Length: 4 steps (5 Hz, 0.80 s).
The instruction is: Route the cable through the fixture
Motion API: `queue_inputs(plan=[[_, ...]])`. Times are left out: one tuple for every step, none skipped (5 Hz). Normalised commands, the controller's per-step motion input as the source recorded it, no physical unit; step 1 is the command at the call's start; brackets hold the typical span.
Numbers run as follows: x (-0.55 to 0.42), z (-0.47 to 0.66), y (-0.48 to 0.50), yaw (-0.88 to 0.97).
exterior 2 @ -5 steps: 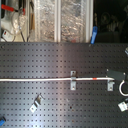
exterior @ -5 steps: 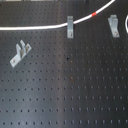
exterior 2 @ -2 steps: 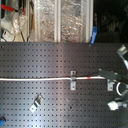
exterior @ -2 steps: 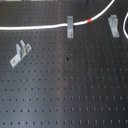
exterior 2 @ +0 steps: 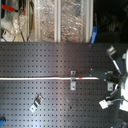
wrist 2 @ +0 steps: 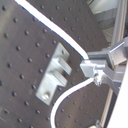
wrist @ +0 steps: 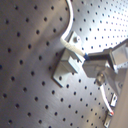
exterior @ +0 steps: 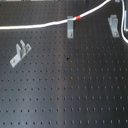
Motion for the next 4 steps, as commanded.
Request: queue_inputs(plan=[[-0.376,0.19,0.151,0.03],[0.008,0.0,0.039,0.0],[-0.07,0.23,0.017,0.0],[-0.011,0.0,0.002,0.0]])
